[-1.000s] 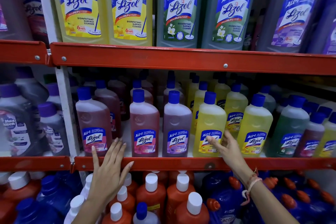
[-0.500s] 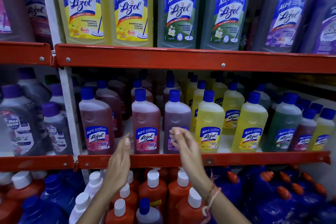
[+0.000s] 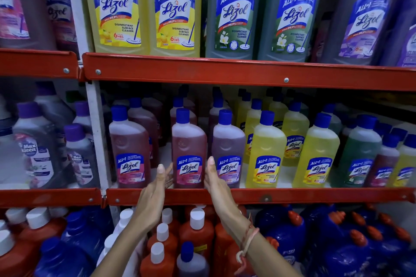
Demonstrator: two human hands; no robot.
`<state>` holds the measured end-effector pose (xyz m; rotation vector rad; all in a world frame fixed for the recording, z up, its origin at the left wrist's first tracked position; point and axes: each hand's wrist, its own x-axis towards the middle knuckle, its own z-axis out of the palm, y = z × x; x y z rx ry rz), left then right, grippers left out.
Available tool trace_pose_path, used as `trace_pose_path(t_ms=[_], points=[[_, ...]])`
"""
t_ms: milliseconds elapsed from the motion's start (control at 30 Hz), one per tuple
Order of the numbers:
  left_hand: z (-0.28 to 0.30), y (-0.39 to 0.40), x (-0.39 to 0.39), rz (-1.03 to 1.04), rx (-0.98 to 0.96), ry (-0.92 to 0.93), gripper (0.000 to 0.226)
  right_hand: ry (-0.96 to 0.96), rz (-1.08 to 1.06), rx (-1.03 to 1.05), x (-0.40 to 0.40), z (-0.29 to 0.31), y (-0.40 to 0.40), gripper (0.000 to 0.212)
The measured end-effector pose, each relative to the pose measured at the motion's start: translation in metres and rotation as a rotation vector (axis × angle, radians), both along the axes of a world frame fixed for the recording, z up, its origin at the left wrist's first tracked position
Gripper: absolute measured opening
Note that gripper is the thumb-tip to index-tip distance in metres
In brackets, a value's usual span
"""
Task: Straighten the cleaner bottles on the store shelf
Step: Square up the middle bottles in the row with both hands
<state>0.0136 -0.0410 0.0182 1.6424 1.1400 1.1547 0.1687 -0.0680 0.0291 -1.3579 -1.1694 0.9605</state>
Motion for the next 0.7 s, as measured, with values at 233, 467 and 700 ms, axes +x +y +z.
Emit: trace_pose_path(t_ms=[233,467,700], points=[[0.003,0.000,-0.007,0.017,-0.009,-0.032,0.090,0.036,0.029,-0.018,-0.003,0.008,-0.007,0.072],[0.016,-0.003,-0.009,0.015,-0.078,-0.141,0.082,0.043,0.058,-0.059,-0.004,0.014,-0.011,0.085],[0.018,-0.003,-0.009,0.012,-0.098,-0.195,0.095,0.047,0.074,-0.053,-0.003,0.015,-0.009,0.094]])
